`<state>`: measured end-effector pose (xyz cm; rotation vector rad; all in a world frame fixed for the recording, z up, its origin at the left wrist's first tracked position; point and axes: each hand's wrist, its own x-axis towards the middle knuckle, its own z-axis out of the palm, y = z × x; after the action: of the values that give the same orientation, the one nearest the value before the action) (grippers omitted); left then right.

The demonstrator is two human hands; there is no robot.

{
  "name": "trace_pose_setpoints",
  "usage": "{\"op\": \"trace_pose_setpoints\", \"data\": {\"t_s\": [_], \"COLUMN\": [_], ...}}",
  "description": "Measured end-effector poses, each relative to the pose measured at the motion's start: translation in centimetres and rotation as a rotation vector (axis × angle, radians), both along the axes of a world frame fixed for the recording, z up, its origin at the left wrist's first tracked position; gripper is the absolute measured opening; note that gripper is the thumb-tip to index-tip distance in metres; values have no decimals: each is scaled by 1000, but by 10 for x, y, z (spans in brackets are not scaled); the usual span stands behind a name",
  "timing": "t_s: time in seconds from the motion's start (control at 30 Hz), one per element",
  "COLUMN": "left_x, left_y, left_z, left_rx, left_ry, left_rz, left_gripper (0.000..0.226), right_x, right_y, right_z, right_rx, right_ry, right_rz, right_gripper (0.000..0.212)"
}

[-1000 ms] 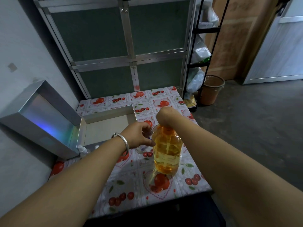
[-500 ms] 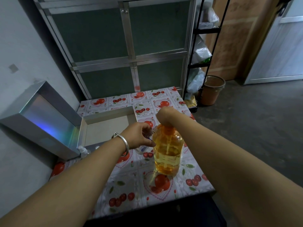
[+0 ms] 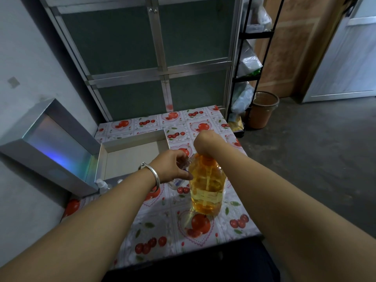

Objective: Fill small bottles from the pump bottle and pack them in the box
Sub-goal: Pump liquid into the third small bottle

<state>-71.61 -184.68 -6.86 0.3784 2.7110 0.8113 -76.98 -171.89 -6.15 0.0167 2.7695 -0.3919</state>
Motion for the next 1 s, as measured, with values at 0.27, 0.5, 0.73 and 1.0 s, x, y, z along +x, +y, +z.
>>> {"op": "trace_pose_setpoints", "data": {"t_s": [0.27, 0.5, 0.73, 1.0], "left_x": [1, -1, 0, 1], "left_y": [1, 0, -2, 2], "left_z": [-1, 1, 0, 2], "left_rx": [32, 21, 4, -14], "left_ry": [-12, 2, 4, -1], "left_rz": [-6, -8, -3, -12], "left_gripper": [34, 38, 37, 38], "right_x": [-1, -2, 1, 6], "right_y": [3, 3, 2, 10], "right_z": [6, 2, 2, 0], "right_rx": [25, 42, -4, -182], "right_ry": [17, -15, -24, 48], "right_rz": [51, 26, -1, -26], "right_gripper": [7, 18, 25, 31]}}
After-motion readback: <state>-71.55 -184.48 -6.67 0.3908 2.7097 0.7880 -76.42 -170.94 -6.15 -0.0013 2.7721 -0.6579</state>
